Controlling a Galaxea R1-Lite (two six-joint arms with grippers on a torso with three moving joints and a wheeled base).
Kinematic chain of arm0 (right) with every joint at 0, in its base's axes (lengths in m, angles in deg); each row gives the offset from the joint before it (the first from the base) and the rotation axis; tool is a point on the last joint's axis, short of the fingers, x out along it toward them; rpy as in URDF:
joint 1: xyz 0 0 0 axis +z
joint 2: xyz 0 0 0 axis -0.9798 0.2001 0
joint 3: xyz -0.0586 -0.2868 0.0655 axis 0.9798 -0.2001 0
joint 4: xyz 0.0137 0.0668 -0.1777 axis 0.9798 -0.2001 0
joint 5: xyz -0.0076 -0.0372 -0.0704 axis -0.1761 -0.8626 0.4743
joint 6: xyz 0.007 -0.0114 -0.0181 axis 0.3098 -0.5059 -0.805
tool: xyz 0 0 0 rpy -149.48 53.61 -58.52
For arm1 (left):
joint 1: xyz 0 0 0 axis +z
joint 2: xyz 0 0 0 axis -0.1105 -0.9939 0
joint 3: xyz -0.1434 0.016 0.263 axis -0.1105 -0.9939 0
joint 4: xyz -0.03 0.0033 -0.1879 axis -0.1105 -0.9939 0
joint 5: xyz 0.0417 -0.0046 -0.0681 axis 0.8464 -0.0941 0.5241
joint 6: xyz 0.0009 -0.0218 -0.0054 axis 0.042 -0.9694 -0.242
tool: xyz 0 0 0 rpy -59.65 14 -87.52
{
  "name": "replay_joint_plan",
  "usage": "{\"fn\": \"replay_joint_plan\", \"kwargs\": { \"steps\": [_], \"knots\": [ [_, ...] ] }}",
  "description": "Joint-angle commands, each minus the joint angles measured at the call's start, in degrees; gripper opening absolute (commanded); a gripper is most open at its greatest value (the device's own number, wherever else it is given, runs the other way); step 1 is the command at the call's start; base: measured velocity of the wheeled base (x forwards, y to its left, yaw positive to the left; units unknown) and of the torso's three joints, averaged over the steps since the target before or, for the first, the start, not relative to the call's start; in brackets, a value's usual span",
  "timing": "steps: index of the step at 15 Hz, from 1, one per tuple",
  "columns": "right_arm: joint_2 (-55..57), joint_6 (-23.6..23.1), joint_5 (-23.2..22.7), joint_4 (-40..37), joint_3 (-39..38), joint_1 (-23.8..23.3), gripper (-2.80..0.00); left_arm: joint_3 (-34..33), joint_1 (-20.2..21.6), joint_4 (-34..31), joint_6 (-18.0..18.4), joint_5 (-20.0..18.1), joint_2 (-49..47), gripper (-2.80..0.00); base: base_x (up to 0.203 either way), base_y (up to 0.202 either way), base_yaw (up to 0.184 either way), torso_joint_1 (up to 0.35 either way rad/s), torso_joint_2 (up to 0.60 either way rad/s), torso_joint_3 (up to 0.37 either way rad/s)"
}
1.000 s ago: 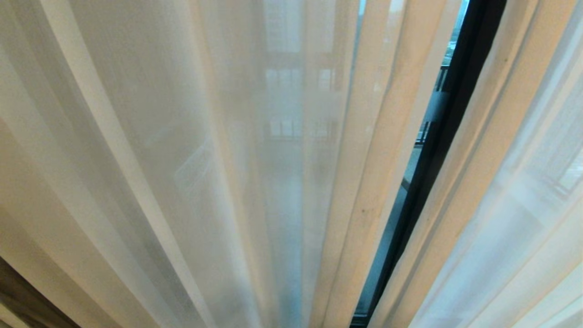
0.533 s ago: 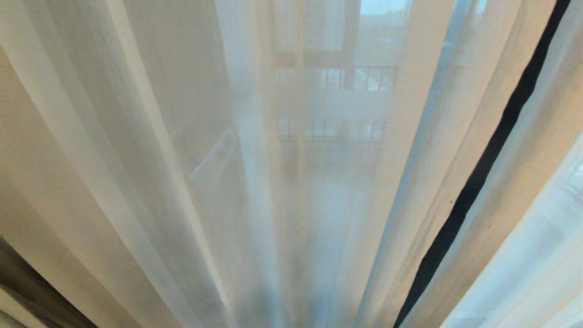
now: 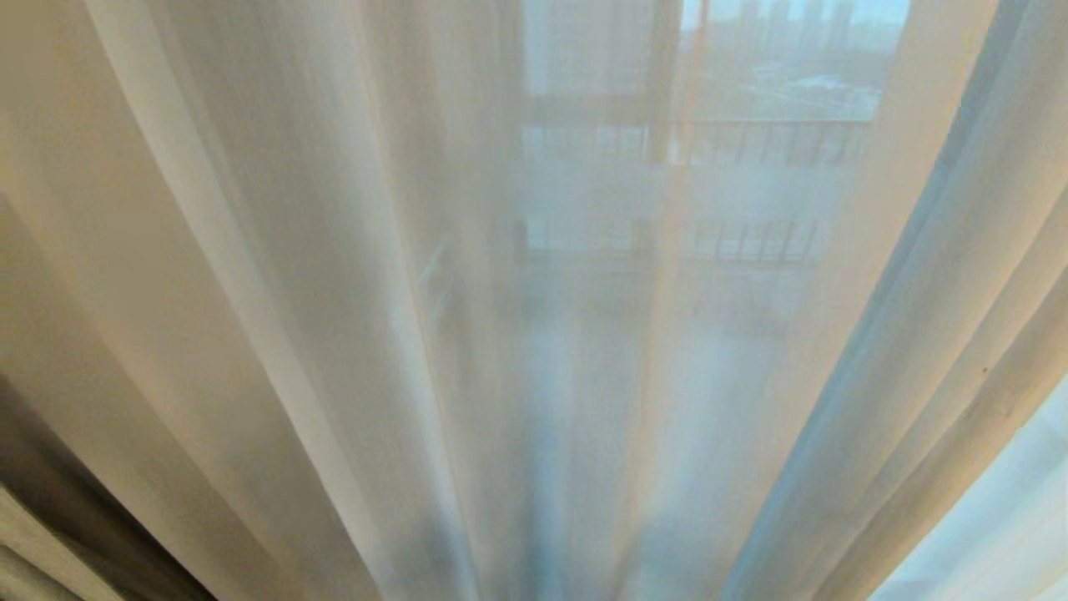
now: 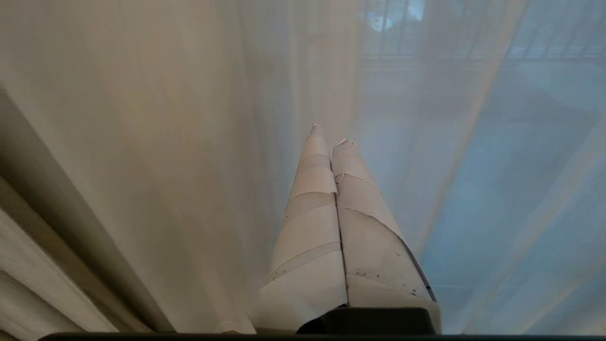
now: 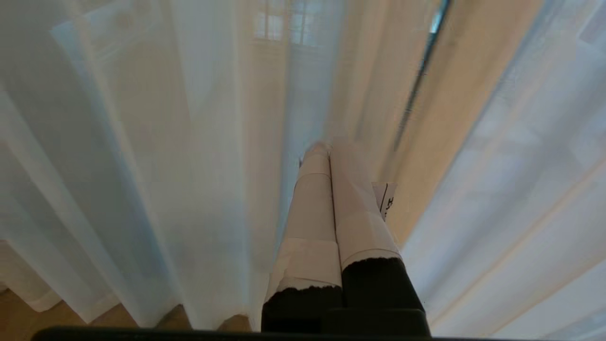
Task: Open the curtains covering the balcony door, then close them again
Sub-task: Close the outer curtains on both sides
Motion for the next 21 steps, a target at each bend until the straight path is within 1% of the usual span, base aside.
{"fn": "replay_joint_plan", "kwargs": {
  "steps": [1, 7, 9, 19, 21],
  "knots": [
    [0.07, -0.04, -0.05, -0.01, 0.00, 0.02, -2.80, 0.00, 0.00, 0.05, -0.02, -0.02, 0.07, -2.80, 0.000, 0.189, 0.000, 0.003, 0.00, 0.006],
    [0.07, -0.04, -0.05, -0.01, 0.00, 0.02, -2.80, 0.00, 0.00, 0.05, 0.06, -0.02, 0.07, -2.80, 0.000, 0.186, -0.001, 0.004, 0.00, 0.003],
    [0.07, -0.04, -0.05, -0.01, 0.00, 0.02, -2.80, 0.00, 0.00, 0.05, 0.06, -0.02, 0.07, -2.80, 0.000, 0.094, 0.002, 0.002, 0.00, 0.002],
    [0.07, -0.04, -0.05, -0.01, 0.00, 0.02, -2.80, 0.00, 0.00, 0.05, 0.06, -0.11, 0.07, -2.80, 0.000, 0.000, 0.000, 0.000, 0.00, 0.000],
    [0.07, -0.04, -0.05, -0.01, 0.00, 0.02, -2.80, 0.08, 0.00, 0.61, 1.24, -0.37, 0.07, -2.80, 0.000, 0.000, 0.000, 0.000, 0.00, 0.000]
  ]
}}
